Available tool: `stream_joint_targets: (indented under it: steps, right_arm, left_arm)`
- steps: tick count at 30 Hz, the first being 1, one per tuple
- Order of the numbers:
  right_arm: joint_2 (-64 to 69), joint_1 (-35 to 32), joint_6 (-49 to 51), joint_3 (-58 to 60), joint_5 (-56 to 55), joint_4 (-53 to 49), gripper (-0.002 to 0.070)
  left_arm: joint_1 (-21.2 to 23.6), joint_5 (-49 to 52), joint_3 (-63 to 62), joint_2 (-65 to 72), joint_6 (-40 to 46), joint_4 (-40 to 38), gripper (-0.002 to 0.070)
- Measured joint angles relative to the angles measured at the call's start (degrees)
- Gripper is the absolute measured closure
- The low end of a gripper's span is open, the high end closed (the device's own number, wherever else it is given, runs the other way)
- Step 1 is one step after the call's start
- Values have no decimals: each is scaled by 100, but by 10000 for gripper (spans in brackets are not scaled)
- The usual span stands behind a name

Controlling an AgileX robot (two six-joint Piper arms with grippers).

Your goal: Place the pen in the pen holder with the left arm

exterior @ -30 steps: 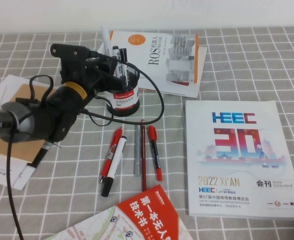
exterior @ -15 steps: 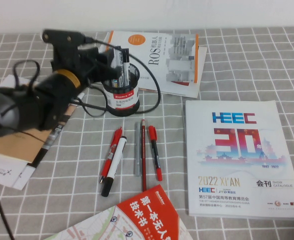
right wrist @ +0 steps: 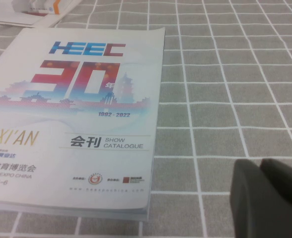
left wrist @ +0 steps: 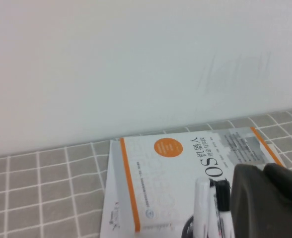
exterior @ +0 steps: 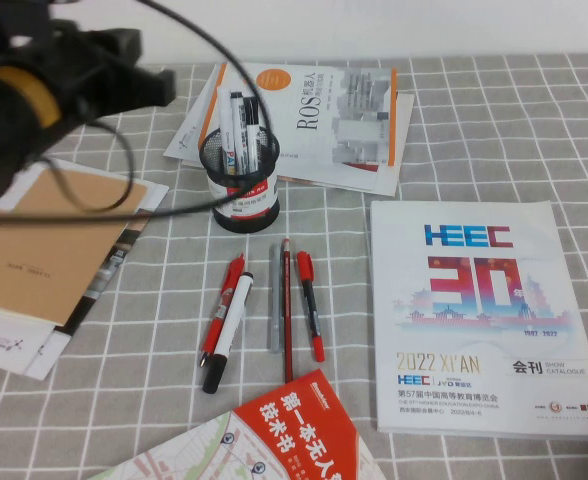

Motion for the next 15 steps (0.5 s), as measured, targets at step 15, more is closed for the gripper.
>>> stream_joint_targets:
  steps: [15]
  right_arm:
    - [0,0,0,0,0,0,688]
  left_arm:
    - [0,1130,2579,-3687,-256,0,677]
